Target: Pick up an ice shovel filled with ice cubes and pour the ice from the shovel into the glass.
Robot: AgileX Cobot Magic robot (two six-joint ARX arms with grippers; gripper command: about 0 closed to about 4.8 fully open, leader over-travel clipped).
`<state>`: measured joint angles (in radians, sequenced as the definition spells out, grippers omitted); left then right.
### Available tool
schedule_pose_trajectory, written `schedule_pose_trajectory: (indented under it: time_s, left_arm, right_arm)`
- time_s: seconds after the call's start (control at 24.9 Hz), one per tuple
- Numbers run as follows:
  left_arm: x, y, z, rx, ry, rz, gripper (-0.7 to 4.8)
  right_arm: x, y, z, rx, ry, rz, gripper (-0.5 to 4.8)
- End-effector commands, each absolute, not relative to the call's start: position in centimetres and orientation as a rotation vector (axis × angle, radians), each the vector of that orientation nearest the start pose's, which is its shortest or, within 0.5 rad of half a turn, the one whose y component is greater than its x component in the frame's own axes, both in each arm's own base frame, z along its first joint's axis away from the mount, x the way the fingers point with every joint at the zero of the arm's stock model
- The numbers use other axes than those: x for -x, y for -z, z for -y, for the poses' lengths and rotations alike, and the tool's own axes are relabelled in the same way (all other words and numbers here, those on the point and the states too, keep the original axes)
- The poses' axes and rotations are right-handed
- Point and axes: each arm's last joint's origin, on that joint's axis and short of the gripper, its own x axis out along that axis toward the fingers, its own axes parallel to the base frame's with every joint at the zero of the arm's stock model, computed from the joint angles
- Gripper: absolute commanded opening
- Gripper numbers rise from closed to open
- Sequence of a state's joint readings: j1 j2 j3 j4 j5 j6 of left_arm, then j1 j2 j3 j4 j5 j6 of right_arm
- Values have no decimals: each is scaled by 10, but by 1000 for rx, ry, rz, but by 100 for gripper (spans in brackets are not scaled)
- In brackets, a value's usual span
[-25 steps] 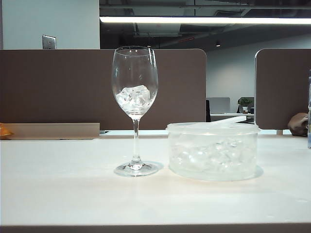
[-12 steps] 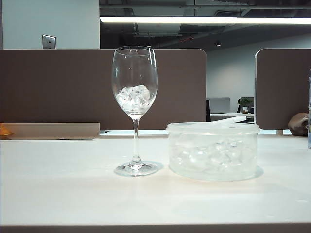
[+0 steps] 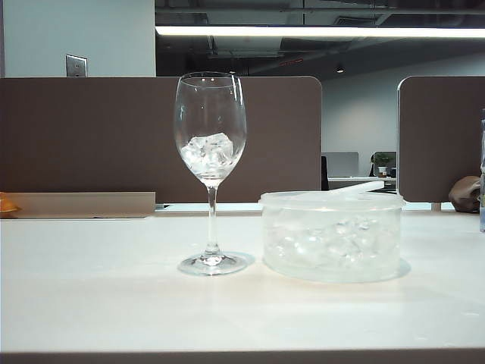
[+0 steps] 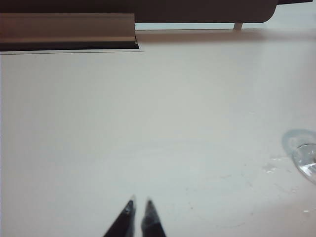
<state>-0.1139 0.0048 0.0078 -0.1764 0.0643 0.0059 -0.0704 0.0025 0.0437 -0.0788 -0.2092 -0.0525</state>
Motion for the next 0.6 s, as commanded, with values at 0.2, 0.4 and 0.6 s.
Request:
schedule_pose_trajectory:
  time_s: [0.2,0.4,0.6]
  left_arm:
    - [-95,-148,13,-7,180,-176,29]
    - [-95,-149,13,-7,180,-176,29]
    - [-95,-149,13,-7,179,-176,29]
  right_arm:
    - [-94,-173,1,47,-142,-14,-5]
    - [-94,-173,1,47,-142,-15,-5]
    - [-95,-169,1,46,-142,-20,-5]
